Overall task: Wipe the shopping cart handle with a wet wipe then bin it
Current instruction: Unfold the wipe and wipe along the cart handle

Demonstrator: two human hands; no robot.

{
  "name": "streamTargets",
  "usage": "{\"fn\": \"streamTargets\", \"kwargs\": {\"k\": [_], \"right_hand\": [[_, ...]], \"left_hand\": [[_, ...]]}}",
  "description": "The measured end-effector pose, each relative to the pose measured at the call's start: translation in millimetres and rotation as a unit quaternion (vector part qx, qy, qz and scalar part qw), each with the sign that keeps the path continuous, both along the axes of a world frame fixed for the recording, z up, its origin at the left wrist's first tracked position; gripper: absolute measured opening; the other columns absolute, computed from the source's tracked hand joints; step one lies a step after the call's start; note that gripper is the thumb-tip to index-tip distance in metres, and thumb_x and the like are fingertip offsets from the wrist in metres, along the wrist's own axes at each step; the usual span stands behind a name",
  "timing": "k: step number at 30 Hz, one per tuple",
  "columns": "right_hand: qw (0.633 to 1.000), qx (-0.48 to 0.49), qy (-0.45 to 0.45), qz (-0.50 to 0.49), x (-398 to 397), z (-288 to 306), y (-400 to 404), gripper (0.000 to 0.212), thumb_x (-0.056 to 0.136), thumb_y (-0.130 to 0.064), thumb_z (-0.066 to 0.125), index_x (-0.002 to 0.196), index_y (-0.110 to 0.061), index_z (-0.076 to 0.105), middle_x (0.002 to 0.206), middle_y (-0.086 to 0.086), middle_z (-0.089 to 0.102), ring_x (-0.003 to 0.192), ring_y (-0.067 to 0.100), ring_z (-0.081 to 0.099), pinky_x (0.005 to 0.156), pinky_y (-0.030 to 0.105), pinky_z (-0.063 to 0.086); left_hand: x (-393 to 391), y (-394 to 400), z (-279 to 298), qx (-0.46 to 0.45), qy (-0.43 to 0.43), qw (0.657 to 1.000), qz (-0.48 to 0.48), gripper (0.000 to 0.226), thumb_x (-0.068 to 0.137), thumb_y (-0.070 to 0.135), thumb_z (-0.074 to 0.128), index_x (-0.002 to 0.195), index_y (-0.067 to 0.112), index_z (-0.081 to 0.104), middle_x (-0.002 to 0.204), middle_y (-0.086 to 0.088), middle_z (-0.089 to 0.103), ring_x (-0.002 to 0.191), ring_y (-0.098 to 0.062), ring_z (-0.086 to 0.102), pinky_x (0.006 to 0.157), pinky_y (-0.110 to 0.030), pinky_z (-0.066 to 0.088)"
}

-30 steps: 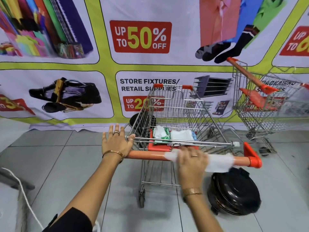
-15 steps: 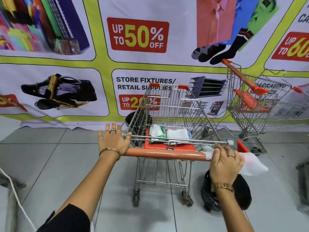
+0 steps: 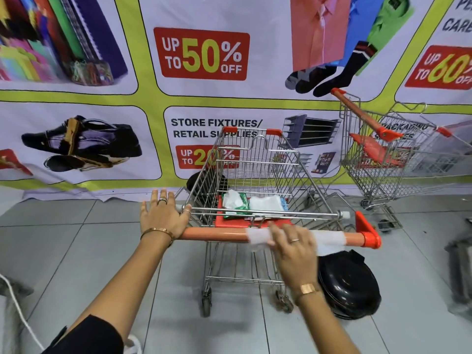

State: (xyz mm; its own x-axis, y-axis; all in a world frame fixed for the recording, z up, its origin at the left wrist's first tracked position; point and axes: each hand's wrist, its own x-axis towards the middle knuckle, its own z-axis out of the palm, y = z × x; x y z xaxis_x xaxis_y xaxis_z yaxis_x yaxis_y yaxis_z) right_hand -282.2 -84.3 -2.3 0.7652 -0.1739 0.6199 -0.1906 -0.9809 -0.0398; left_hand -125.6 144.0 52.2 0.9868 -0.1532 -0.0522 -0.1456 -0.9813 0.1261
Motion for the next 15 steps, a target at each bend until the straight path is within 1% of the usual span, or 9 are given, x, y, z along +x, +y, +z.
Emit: {"fn": "streamTargets", "kwargs": {"k": [2,4,7,9,11,13,15], "right_hand": [[0.999,0.011,-0.016,-0.032,-20,5,-45,0.060,0.096,-0.048,0.014,0.106,-0.016,0.064,0.087,0.015,0.071,0.087,0.025,0.042,0.080,0.039,0.031],[0.996,0.052,-0.034,-0.069,-32,9,-70,0.070,0.096,-0.048,0.012,0.101,-0.010,0.070,0.087,0.018,0.071,0.088,0.026,0.041,0.081,0.039,0.030],[0.983,0.125,-0.078,-0.111,-27,9,-56,0.071,0.096,-0.047,0.012,0.095,-0.006,0.071,0.088,0.018,0.070,0.090,0.027,0.041,0.086,0.040,0.029],[0.979,0.150,-0.087,-0.111,-10,9,-20,0.067,0.096,-0.045,0.015,0.091,-0.008,0.071,0.087,0.015,0.070,0.091,0.025,0.041,0.087,0.041,0.030],[0.983,0.148,-0.067,-0.090,12,11,24,0.054,0.094,-0.040,0.027,0.085,-0.012,0.072,0.084,0.009,0.072,0.092,0.022,0.042,0.087,0.038,0.029],[0.985,0.155,-0.035,-0.066,33,16,68,0.039,0.085,-0.034,0.037,0.078,-0.018,0.072,0.080,0.002,0.073,0.091,0.020,0.052,0.087,0.036,0.028],[0.985,0.164,0.003,-0.055,47,20,97,0.035,0.080,-0.034,0.038,0.072,-0.021,0.070,0.075,-0.002,0.072,0.083,0.022,0.063,0.084,0.036,0.028]], "left_hand": [[0,-2,0,-0.002,0.001,1.000,-0.002,0.067,0.093,0.051,0.026,0.147,0.012,0.022,0.159,-0.007,0.014,0.147,-0.024,0.004,0.120,-0.046,0.007],[-1,-3,0,-0.005,0.005,1.000,-0.005,0.066,0.093,0.050,0.026,0.147,0.012,0.022,0.159,-0.007,0.014,0.147,-0.024,0.003,0.120,-0.046,0.007],[-1,-5,0,0.004,0.008,1.000,-0.006,0.065,0.093,0.049,0.025,0.147,0.012,0.022,0.159,-0.007,0.014,0.148,-0.024,0.002,0.120,-0.044,0.007],[-1,-5,-1,0.008,0.007,1.000,-0.002,0.066,0.093,0.050,0.024,0.147,0.012,0.021,0.159,-0.006,0.014,0.148,-0.023,0.002,0.120,-0.044,0.006],[-2,-7,-1,0.009,0.006,1.000,-0.002,0.066,0.093,0.050,0.024,0.147,0.013,0.021,0.159,-0.006,0.014,0.148,-0.023,0.001,0.120,-0.043,0.005],[-2,-7,0,0.012,0.006,1.000,-0.003,0.067,0.093,0.051,0.023,0.147,0.013,0.020,0.159,-0.006,0.015,0.148,-0.023,0.001,0.120,-0.043,0.004],[-3,-6,-1,0.016,0.005,1.000,-0.004,0.066,0.093,0.051,0.024,0.147,0.014,0.020,0.159,-0.006,0.015,0.148,-0.022,0.002,0.120,-0.043,0.004]]}}
